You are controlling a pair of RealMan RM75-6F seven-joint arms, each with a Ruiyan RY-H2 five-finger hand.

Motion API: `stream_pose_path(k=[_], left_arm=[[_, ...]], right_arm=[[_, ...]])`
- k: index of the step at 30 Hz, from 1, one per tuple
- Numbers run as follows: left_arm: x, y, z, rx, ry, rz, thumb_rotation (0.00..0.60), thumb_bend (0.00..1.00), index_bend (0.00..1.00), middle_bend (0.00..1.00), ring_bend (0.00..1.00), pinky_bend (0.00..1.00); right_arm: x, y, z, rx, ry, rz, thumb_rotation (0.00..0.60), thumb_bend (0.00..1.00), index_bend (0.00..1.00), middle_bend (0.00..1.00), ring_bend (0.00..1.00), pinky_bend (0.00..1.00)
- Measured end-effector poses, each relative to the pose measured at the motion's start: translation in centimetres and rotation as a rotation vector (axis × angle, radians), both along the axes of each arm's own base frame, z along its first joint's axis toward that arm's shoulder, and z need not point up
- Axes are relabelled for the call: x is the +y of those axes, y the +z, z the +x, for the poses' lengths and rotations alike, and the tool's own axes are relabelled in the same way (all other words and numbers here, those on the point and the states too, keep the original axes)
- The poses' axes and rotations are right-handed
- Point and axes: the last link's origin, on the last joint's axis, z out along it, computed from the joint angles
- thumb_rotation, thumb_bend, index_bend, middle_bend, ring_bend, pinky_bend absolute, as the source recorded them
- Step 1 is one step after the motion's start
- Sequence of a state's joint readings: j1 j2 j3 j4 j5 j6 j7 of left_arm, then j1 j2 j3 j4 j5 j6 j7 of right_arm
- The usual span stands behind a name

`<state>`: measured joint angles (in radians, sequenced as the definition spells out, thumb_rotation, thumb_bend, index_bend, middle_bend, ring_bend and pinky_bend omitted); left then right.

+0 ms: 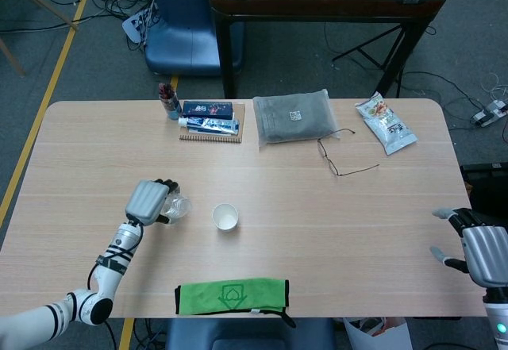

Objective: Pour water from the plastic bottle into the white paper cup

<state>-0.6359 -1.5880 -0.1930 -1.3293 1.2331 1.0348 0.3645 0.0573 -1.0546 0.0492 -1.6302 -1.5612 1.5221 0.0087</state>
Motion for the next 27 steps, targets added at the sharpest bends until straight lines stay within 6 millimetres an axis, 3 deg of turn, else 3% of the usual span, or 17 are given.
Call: stream_pose_path(k=[27], left_arm=[[0.8, -3.1, 2.6, 0.414, -0.199, 0.035, 0.600, 0.08, 0.58, 0.53, 0.48, 0.61]], right_arm=[[-0.1, 0.5, -0.3, -0.023, -0.008, -0.008, 0.600, 0.08, 0.35, 0.39, 0.32, 0.52]])
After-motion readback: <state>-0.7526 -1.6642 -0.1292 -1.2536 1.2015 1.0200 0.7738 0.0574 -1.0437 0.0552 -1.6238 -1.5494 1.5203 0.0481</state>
